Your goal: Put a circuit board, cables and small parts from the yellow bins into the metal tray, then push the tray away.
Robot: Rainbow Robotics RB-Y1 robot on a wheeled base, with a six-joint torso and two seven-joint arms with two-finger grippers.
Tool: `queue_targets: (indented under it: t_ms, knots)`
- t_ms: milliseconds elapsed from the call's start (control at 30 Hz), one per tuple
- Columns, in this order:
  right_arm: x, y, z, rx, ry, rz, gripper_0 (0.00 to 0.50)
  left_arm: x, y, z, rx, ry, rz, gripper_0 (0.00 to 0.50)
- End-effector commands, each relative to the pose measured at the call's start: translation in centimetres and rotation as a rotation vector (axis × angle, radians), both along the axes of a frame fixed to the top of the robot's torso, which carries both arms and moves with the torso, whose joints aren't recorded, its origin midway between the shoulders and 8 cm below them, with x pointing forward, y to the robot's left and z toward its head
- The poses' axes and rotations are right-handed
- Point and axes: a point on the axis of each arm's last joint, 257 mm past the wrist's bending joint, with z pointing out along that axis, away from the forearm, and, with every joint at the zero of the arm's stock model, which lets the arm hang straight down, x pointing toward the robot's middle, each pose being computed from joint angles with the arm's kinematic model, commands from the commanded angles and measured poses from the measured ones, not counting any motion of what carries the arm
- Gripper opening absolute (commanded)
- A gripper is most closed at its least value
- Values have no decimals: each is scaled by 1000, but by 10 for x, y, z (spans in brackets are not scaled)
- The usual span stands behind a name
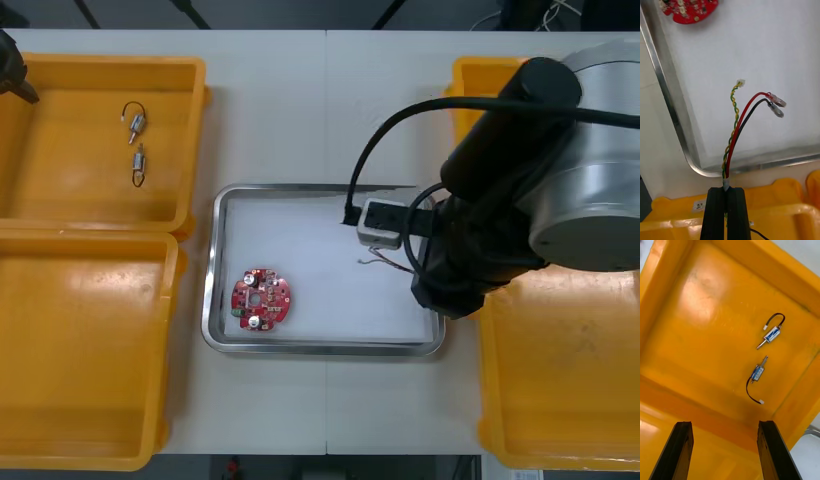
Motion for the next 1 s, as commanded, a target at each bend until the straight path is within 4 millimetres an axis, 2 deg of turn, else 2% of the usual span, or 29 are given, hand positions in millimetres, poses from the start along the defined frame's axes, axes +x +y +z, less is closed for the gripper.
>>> queue_targets:
  t_ms: [33, 200, 433, 600, 733, 1000]
  knots:
    - [9, 40, 3, -15, -48, 160, 0, 29, -14, 35, -47, -129, -29, 500]
    - [15, 62, -15, -32, -61, 252, 0, 54, -25, 43, -31, -219, -97, 500]
    - [21, 77, -51, -65, -71, 319, 0, 84, -47, 47, -30, -332, -146, 500]
    - [23, 81, -76, -86, -71, 328, 0, 108, -54, 34, 79, -409, -192, 500]
    - [26, 82, -90, -96, -75, 329, 0, 121, -55, 21, 102, -437, -208, 500]
    - [25, 83, -106, -112, -49, 321, 0, 129, -49, 1, 169, -416, -218, 500]
